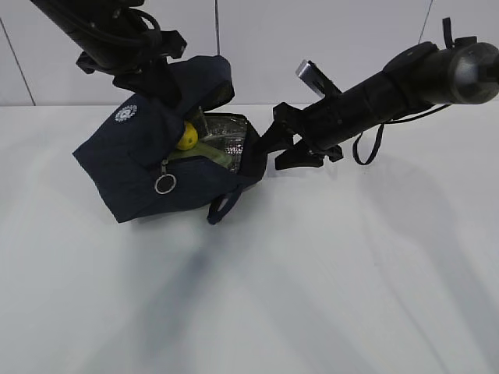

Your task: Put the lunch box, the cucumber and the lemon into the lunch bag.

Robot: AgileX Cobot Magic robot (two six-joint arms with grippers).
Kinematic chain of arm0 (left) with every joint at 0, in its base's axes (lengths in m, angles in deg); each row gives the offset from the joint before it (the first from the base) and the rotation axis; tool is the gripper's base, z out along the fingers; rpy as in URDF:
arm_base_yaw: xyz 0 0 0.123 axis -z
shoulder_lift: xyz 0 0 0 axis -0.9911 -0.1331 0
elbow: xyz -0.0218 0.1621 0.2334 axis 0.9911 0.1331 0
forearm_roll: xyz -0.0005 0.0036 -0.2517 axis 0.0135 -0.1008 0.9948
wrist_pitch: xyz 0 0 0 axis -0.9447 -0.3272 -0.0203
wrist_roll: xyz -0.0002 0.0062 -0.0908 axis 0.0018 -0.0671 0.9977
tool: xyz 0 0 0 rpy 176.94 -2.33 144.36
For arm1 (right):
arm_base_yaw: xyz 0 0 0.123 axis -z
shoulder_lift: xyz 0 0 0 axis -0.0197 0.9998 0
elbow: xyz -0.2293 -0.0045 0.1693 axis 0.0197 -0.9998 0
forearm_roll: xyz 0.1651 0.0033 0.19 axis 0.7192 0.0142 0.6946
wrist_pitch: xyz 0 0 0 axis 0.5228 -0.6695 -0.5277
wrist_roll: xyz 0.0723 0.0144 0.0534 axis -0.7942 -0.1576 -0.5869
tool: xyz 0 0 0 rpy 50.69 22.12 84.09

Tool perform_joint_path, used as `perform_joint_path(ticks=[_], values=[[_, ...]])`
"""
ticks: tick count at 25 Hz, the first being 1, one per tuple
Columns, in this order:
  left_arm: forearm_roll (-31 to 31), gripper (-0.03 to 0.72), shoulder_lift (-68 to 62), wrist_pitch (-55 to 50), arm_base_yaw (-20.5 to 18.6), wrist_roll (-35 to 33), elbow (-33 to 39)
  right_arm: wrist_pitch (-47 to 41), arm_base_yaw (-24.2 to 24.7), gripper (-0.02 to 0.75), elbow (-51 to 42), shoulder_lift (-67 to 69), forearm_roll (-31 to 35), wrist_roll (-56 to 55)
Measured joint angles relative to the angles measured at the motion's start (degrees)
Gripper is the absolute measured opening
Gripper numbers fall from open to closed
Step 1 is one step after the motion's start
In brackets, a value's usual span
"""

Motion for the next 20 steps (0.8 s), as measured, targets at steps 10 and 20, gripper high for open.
perform_joint_path(ticks=[10, 20], values=[[0.11, -0.003, 0.0, 0.0, 0.0, 0.0, 0.0, -0.59, -0.11, 0.446, 0.0, 3.51, 2.5, -2.05], [0.32, -0.003, 0.0, 0.0, -0.04, 0.0, 0.0, 0.64, -1.29, 0.101, 0.0, 5.24, 6.25, 3.22]])
